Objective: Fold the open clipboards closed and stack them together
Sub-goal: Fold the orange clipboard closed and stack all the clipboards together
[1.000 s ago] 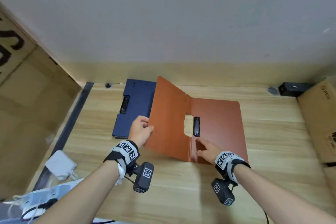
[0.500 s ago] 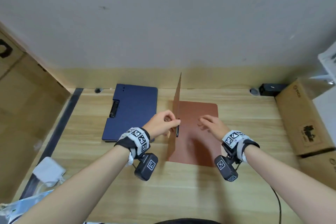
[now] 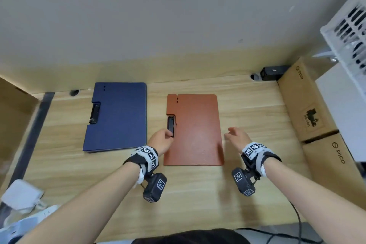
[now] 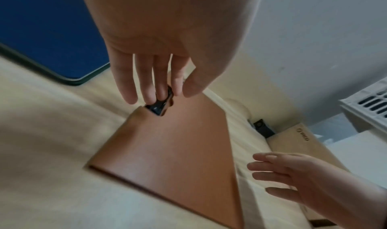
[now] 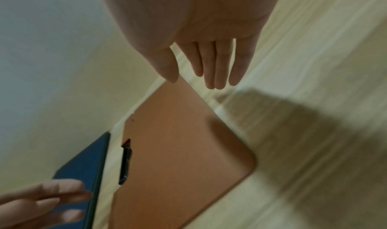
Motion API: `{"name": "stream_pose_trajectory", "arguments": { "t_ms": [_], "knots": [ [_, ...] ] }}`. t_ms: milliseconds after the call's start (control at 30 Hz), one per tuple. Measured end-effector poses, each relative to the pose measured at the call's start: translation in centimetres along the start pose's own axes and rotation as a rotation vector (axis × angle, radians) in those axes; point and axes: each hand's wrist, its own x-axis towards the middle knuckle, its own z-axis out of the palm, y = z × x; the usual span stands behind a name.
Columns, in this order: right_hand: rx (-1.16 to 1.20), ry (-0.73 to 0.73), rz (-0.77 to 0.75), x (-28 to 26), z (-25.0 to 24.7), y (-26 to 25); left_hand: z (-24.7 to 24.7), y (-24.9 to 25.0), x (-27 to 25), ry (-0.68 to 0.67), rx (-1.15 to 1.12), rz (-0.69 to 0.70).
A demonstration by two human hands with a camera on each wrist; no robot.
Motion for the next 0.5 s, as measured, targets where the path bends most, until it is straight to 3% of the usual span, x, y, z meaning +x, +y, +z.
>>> {"name": "stream_pose_trajectory", "arguments": {
  "t_ms": [200, 400, 500],
  "knots": [
    [-0.012, -0.001, 0.059, 1.1, 2.9, 1.3, 2.3, -3.5, 0.4, -0.014, -0.017, -0.174],
    [-0.035, 0.079, 0.101, 1.9, 4.3, 1.1, 3.9, -4.1, 2.1, 0.002, -0.285, -0.356],
    [0.034, 0.080, 0.122, 2.0, 4.7, 1.2, 3.6, -4.1, 2.6, -0.026, -0.430, -0.336]
  ]
}}
